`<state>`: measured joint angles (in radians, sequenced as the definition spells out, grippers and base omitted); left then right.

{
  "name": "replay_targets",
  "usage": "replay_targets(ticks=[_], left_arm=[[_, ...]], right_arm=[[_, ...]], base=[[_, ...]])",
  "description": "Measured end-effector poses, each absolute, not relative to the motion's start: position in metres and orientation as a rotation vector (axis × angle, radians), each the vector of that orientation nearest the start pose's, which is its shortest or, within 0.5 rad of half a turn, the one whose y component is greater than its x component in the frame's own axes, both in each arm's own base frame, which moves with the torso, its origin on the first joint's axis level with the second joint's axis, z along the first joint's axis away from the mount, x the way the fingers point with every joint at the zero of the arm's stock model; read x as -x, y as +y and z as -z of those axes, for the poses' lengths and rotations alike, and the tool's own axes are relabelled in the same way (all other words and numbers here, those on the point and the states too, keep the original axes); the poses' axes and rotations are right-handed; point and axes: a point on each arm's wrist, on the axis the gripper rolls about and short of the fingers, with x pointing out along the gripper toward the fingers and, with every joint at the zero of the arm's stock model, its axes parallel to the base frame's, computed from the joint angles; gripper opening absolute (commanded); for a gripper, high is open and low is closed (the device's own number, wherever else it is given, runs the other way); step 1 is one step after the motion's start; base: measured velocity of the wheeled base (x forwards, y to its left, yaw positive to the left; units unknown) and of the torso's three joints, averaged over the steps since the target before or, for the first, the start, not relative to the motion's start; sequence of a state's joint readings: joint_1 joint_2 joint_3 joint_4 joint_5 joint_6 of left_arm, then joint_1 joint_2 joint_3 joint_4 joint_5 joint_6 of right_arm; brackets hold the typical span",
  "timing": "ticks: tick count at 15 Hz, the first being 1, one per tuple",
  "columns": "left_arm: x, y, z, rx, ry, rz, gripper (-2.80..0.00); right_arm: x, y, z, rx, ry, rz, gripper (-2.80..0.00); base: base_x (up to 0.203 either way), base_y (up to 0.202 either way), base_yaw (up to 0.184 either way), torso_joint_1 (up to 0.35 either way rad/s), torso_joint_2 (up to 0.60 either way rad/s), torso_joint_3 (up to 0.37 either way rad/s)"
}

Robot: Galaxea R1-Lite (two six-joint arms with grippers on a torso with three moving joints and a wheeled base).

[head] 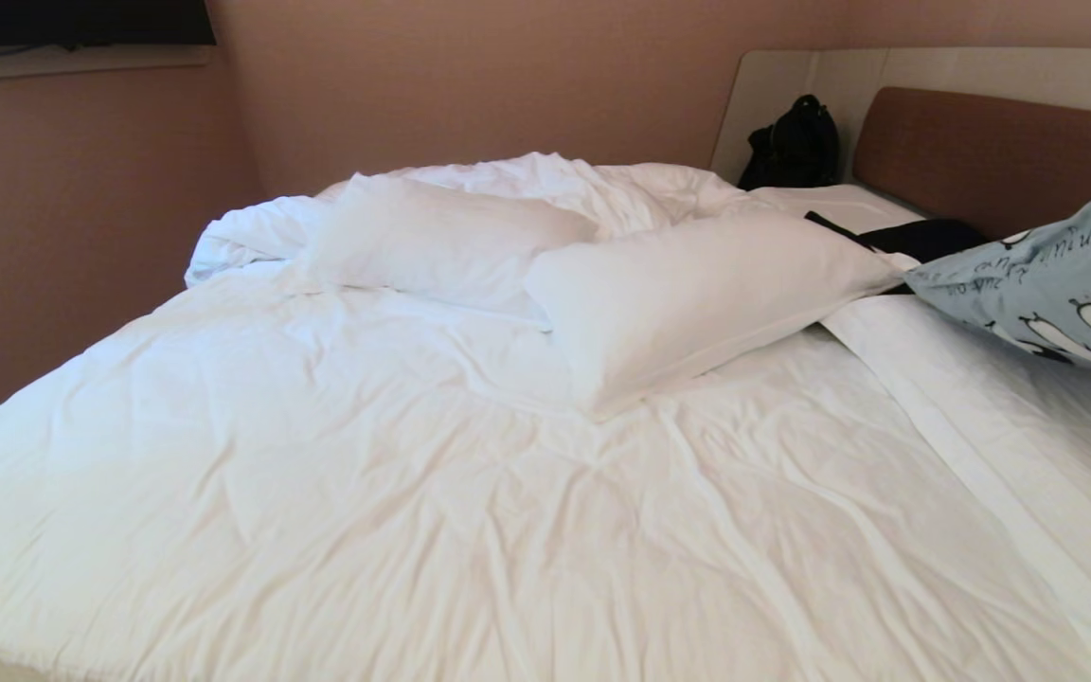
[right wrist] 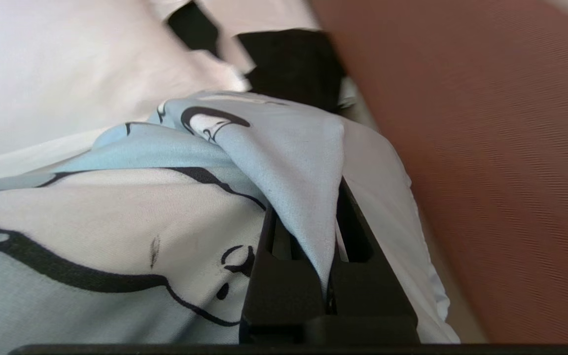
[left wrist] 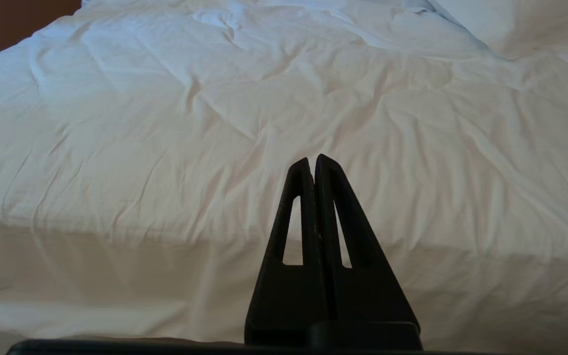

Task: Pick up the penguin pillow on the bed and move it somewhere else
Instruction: Place the pillow at the bedside

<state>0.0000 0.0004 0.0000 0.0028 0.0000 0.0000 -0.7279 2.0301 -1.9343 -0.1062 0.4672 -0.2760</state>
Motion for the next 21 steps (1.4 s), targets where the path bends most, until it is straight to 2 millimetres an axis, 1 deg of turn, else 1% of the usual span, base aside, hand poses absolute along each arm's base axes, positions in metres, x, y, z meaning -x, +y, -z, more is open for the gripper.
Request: replay_targets(ticks=[3, 8, 12, 17, 21], left_arm=[[0.023, 0.000, -0.075, 0.000, 0.004, 0.000, -2.80], [0.023, 0.000, -0.075, 0.000, 0.004, 0.000, -2.80], [0.023, 0.000, -0.075, 0.000, 0.004, 0.000, -2.80], [0.023, 0.000, -0.075, 0.000, 0.003, 0.000, -2.80], [0.023, 0.000, -0.075, 0.000, 0.004, 0.000, -2.80]], right_arm=[[-0.320, -0.270, -0.322, 0.257, 0.031, 0.188, -2.80], [-0.317, -0.266, -0.331, 0.260, -0.028, 0.101, -2.80], [-0.317, -0.267, -0.334, 0.294, -0.059, 0.092, -2.80], [-0.314, -0.282, -0.326, 0.352, -0.052, 0.132, -2.80], [-0.300, -0.303, -0.323, 0.416, -0.044, 0.175, -2.80]], base=[[0.000, 0.000, 0.000, 0.000, 0.00, 0.000], [0.000, 0.000, 0.000, 0.000, 0.00, 0.000], [0.000, 0.000, 0.000, 0.000, 0.00, 0.000], [0.000, 0.000, 0.000, 0.000, 0.00, 0.000], [0.000, 0.000, 0.000, 0.000, 0.00, 0.000]])
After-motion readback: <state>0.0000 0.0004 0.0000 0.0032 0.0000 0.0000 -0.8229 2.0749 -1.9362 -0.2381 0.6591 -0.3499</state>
